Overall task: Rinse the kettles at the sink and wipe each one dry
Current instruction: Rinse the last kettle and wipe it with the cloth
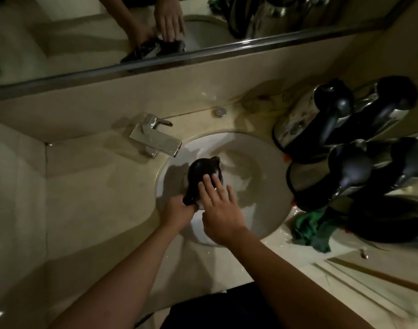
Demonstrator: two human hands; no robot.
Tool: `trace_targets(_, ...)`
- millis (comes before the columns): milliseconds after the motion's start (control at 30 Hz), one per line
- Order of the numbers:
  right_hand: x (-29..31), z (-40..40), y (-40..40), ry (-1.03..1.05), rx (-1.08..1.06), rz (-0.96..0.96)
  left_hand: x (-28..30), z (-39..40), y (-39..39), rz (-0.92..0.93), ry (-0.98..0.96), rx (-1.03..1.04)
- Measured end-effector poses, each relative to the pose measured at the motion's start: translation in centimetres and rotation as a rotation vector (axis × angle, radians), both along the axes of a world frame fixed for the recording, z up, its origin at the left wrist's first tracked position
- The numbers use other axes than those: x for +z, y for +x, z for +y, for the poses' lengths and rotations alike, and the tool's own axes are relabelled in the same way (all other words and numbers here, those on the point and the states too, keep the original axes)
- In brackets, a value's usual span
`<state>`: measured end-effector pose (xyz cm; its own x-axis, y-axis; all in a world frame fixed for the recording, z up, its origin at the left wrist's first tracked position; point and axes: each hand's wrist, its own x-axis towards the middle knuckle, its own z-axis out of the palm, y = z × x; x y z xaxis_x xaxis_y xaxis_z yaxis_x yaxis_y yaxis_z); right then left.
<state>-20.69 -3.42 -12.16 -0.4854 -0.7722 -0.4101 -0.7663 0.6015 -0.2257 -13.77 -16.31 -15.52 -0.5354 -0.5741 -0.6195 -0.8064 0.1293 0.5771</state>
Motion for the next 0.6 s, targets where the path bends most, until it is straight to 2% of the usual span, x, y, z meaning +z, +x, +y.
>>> trace_targets(133, 0.1, 1.8, -1.1, -0.091, -0.118, -0.182, -0.3, 1.3, 0.1, -0.034, 0.226, 0.148)
trace_targets(167, 0.7, 2.3, -1.3, -0.137, -0.22, -0.235, -0.2, 1.5, 0.1, -0.026, 0.272, 0.187)
trace_targets(267, 2.6, 5.5, -1.3, -0.309, -0.695, -0.337, 0.5, 2.9, -0.2, 0.025, 0.369, 0.307)
trace_targets(367, 2.5, 11.5, 0.0, -0.292, -1.025, -0.199, 1.9, 4.2, -1.1, 0.115, 0.478, 0.454)
trace_targets(467, 2.0, 17.1, 0.1, -0.036, -1.105, -0.02, 3.8, 4.5, -1.3, 0.169, 0.568, 0.531)
trace_targets(533, 1.7, 19.1, -0.7, 0.07, -1.036, -0.095, 5.5, 5.0, -0.8, 0.228, 0.568, 0.516)
trace_targets(600, 1.5, 19.9, -1.5, 0.005, -1.002, -0.206, 7.9, 5.8, -0.3, 0.276, 0.546, 0.489)
